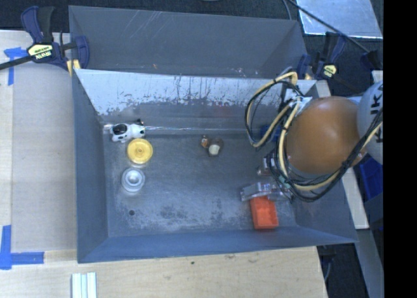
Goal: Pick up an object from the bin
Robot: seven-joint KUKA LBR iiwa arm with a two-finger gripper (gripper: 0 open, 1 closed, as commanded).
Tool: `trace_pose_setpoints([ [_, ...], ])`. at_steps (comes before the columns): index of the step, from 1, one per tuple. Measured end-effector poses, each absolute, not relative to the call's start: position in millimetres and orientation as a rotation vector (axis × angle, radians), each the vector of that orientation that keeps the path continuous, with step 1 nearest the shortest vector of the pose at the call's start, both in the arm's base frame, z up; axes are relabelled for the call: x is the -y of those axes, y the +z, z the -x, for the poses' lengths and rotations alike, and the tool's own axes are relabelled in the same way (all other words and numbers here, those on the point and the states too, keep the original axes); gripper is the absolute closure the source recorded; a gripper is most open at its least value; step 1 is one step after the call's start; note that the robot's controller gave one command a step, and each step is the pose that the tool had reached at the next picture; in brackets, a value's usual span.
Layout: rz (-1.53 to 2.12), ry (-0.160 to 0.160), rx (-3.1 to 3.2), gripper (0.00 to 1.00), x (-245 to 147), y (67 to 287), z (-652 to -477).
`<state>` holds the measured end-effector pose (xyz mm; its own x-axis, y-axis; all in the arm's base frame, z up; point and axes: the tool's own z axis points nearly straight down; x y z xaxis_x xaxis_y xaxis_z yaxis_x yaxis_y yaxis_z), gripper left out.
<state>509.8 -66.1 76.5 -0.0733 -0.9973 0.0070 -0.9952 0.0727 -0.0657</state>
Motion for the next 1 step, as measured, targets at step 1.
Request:
trace_pose_setpoints([
  [1,2.369,-0.102,-2.007,1.0,44.7,74.2,-520.2],
])
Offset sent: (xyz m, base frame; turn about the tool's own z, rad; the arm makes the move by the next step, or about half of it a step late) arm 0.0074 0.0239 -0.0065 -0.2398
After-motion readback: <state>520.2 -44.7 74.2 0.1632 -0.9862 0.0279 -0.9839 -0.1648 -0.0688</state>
